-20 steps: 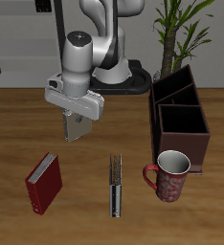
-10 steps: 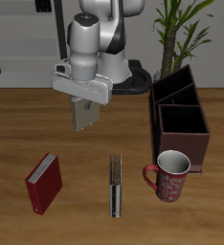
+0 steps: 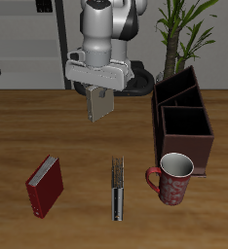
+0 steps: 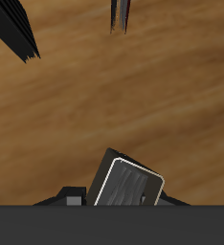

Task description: Place the yellow book into the left desk caddy's front compartment

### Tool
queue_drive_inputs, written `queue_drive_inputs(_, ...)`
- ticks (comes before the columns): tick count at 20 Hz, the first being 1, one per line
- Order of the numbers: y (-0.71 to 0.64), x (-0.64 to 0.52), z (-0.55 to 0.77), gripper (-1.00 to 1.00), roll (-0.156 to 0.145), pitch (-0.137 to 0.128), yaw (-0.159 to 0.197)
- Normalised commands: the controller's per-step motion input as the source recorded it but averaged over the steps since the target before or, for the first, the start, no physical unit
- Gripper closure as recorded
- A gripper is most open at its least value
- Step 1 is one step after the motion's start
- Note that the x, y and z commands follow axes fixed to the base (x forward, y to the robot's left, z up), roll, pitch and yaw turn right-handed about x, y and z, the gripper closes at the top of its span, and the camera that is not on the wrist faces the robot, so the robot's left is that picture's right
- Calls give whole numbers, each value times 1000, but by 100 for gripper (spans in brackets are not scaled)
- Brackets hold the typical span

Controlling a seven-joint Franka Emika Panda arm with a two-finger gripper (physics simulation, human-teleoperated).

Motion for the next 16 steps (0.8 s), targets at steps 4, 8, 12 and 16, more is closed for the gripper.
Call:
queue_drive_inputs(4,438,-184,274,100,43,-28,17)
queue_drive_inputs(8,363,-127,173,100,48,-2,40)
queue_drive_inputs(12,317,-124,132,100,36,2,39)
queue_drive_inputs(16,272,-107,78,100,44,-12,37)
